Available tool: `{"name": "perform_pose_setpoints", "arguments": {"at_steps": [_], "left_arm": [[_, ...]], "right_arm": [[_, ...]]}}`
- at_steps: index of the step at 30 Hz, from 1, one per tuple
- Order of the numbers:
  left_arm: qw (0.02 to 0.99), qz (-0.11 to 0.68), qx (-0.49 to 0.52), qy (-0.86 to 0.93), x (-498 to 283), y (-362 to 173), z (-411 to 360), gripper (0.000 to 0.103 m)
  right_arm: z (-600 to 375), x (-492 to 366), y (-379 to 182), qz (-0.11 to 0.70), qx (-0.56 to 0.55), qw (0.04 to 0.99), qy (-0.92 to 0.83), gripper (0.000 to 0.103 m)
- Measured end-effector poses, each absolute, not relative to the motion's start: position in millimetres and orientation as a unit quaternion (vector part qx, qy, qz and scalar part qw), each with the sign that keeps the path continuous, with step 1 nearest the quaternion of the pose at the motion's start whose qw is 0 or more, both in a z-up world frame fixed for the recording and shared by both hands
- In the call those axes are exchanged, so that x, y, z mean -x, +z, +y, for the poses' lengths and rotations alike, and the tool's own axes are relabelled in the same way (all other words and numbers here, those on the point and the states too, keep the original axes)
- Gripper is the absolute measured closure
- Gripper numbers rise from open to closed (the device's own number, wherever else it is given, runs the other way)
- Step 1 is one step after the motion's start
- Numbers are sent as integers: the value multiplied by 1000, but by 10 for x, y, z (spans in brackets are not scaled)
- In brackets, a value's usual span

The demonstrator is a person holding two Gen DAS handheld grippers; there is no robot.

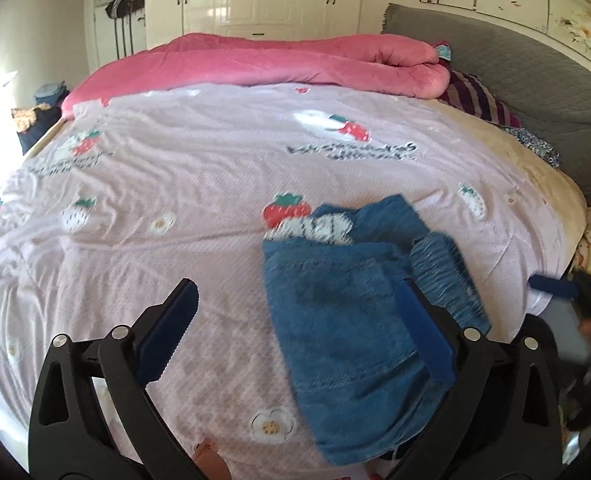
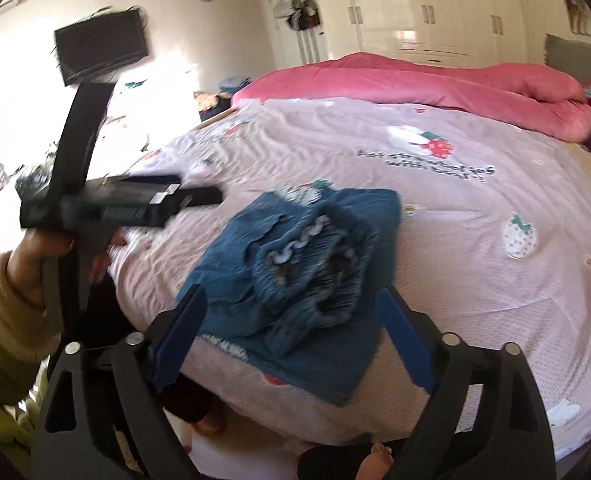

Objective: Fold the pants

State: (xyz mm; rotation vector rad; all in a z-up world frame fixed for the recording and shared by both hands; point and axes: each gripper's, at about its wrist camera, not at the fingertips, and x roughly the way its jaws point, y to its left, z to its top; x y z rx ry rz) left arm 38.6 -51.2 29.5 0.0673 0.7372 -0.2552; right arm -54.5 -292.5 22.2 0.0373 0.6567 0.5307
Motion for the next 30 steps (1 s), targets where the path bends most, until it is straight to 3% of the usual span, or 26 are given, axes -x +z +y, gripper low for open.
{"name": "perform_pose_setpoints", "arguments": {"at_steps": [14, 16, 20, 22, 23, 25, 27, 30], "left_arm": [[895, 421, 20, -144, -511, -261, -383, 10], [887, 431, 45, -158, -548, -295, -364, 18], [873, 444, 71, -187, -583, -352, -404, 39], [864, 452, 88, -205, -612, -382, -435, 59], [862, 454, 91, -209, -624, -392, -452, 63], [863, 452, 90, -208, -638, -388, -484, 78], [866, 445, 89, -209, -637, -341, -512, 87], [875, 427, 83, -211, -613, -235, -546, 89]], "right_arm": [[-3119, -349, -176, 408, -141, 874, 222, 9], [-3146, -477, -276, 424, -173, 858, 234, 10], [-3141, -621, -430, 444, -203, 835, 252, 43], [-3134, -642, -455, 447, -201, 834, 254, 54], [-3133, -641, -461, 447, -203, 831, 260, 64], [-3131, -625, -470, 445, -203, 831, 265, 71], [-3107, -584, -427, 433, -189, 840, 265, 76], [-3007, -487, -269, 401, -149, 864, 266, 80]]}}
